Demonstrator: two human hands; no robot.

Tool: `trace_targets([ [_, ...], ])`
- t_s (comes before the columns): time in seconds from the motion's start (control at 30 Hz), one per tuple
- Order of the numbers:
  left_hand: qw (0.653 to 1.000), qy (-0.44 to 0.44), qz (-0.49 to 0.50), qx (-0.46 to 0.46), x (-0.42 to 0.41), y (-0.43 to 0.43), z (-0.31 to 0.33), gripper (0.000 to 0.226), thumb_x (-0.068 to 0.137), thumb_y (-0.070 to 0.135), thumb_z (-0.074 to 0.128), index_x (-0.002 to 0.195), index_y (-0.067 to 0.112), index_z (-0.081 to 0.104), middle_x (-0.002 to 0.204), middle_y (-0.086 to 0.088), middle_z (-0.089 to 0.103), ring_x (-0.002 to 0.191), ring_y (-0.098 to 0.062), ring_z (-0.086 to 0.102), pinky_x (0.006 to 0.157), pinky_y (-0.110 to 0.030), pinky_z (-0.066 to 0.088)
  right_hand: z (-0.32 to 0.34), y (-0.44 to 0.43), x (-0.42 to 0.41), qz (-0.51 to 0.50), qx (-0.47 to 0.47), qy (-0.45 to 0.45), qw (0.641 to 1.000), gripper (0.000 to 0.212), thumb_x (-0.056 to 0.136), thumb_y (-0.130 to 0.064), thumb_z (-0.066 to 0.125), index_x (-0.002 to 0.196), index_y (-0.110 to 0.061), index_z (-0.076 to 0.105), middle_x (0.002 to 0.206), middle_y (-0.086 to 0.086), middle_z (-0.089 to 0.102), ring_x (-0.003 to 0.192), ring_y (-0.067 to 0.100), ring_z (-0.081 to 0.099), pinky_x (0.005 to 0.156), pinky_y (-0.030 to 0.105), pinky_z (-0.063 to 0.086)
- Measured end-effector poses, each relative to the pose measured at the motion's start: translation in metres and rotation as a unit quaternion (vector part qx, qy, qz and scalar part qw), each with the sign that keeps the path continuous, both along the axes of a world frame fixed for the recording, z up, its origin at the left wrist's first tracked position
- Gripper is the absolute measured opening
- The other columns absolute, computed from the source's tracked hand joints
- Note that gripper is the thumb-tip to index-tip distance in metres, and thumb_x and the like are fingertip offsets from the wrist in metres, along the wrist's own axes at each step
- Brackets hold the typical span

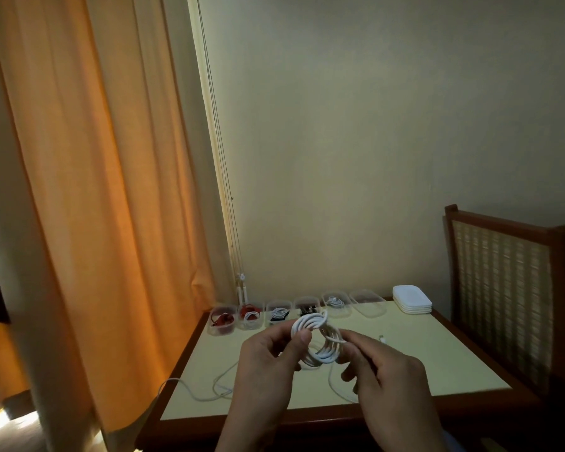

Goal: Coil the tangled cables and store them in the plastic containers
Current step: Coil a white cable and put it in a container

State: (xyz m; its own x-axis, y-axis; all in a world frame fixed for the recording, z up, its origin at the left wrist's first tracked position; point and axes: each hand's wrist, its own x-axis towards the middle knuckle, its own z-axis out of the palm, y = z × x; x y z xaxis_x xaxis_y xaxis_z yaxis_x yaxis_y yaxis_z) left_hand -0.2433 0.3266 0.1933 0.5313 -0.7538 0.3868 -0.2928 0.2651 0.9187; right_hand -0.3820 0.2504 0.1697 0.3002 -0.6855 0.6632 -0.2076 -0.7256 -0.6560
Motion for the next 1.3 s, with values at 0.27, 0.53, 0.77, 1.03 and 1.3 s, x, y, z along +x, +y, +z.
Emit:
trace_targets([
  [0.27,1.0,-0.008,-0.019,0.02,-0.001,0.003,-0.002,0.014,0.095,0.025,0.066,0.104,0.028,0.076,0.082,0.007,0.076,0.069,0.001,0.063,0.065,-0.015,0.051,-0.006,-0.014,-0.002,-0.031,0.056,-0.141,0.988,0.025,0.094,-0.011,0.065,0.087,-0.034,0.073,0.072,-0.015,0.071,0.071,-0.001,0.069,0.067,0.009,0.047],
  [0.53,0.992,-0.016,-0.087,0.092,-0.001,-0.008,-0.009,0.027,0.104,0.033,0.054,0.101,0.026,0.08,0.094,-0.001,0.077,0.081,-0.01,0.068,0.078,-0.02,0.055,-0.007,-0.018,0.001,0.097,0.294,-0.241,0.92,0.019,0.099,-0.005,0.057,0.095,-0.008,0.075,0.085,0.007,0.078,0.08,0.023,0.077,0.072,0.038,0.063],
  [0.77,0.982,0.028,-0.138,0.123,0.012,-0.024,-0.028,0.029,0.104,0.006,0.053,0.111,0.018,0.079,0.097,-0.009,0.077,0.085,-0.014,0.067,0.081,-0.025,0.056,-0.03,-0.04,0.002,0.034,0.281,-0.216,0.935,0.016,0.097,-0.004,0.062,0.094,-0.012,0.075,0.081,0.004,0.078,0.069,0.022,0.076,0.063,0.029,0.062],
  [1.03,0.983,0.075,-0.111,0.124,0.008,-0.043,-0.056,0.02,0.096,0.003,0.066,0.11,0.012,0.079,0.101,-0.004,0.079,0.096,-0.018,0.075,0.085,-0.027,0.06,-0.06,-0.063,0.003,-0.035,0.247,-0.198,0.948,0.013,0.096,-0.011,0.065,0.097,-0.018,0.077,0.086,-0.006,0.077,0.079,0.008,0.075,0.071,0.026,0.061],
  [1.3,0.898,0.352,-0.246,0.096,0.006,-0.087,-0.081,0.027,0.092,0.005,0.065,0.115,-0.007,0.073,0.116,-0.025,0.071,0.104,-0.028,0.071,0.09,-0.034,0.06,-0.079,-0.074,0.006,0.127,0.385,-0.23,0.885,0.017,0.096,-0.009,0.062,0.1,-0.013,0.078,0.1,0.011,0.077,0.095,0.028,0.074,0.084,0.045,0.059],
])
